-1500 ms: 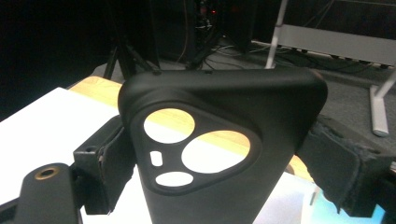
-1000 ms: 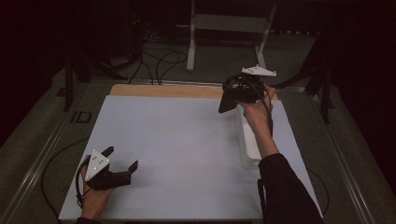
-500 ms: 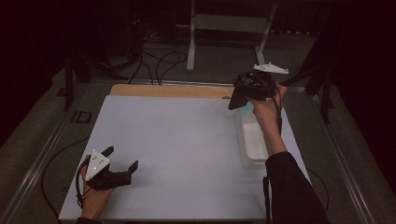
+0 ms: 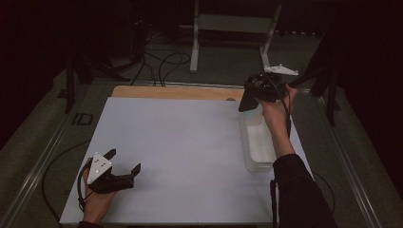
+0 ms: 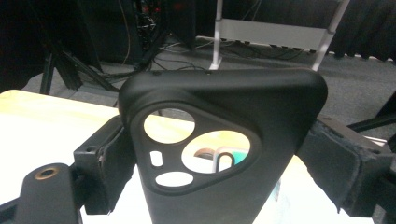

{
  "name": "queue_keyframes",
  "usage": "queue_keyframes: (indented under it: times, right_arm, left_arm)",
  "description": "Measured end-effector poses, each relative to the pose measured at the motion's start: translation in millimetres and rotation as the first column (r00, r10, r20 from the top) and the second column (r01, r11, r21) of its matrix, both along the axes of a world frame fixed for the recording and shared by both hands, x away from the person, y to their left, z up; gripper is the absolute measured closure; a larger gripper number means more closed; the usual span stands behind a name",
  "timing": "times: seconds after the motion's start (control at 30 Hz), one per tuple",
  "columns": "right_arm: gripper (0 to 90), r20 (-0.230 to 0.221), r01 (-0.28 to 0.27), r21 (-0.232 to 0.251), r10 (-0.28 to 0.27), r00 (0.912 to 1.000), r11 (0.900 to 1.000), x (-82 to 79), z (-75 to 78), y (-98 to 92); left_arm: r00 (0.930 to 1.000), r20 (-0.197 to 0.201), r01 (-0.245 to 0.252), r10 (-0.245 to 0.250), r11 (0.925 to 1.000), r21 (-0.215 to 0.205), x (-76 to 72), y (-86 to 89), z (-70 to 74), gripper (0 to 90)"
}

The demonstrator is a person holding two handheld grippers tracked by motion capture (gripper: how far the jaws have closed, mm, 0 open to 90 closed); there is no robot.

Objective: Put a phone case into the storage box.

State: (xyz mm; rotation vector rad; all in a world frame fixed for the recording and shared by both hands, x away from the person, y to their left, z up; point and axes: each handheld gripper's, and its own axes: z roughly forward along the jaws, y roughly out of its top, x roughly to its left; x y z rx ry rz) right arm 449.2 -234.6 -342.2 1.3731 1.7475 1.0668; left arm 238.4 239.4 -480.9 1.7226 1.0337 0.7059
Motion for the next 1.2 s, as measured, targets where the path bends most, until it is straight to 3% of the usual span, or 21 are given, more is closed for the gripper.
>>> queue_keyframes:
  times: [0.4,1.2]
  right_arm:
    - [14.9,-0.017,0.038,-0.024,-0.038,0.9991,0.999,4.9,-5.3,-4.6]
    - [14.8,-0.048,0.107,-0.007,-0.107,0.9931,0.994,7.4,-13.5,-20.4]
  left_arm:
    - [1.0,-0.001,0.0,0.0,1.0,0.001,0.0,-0.4,-0.1,0.3]
    - [1.0,-0.001,-0.001,0.001,1.0,0.001,0.2,-0.6,-0.1,0.3]
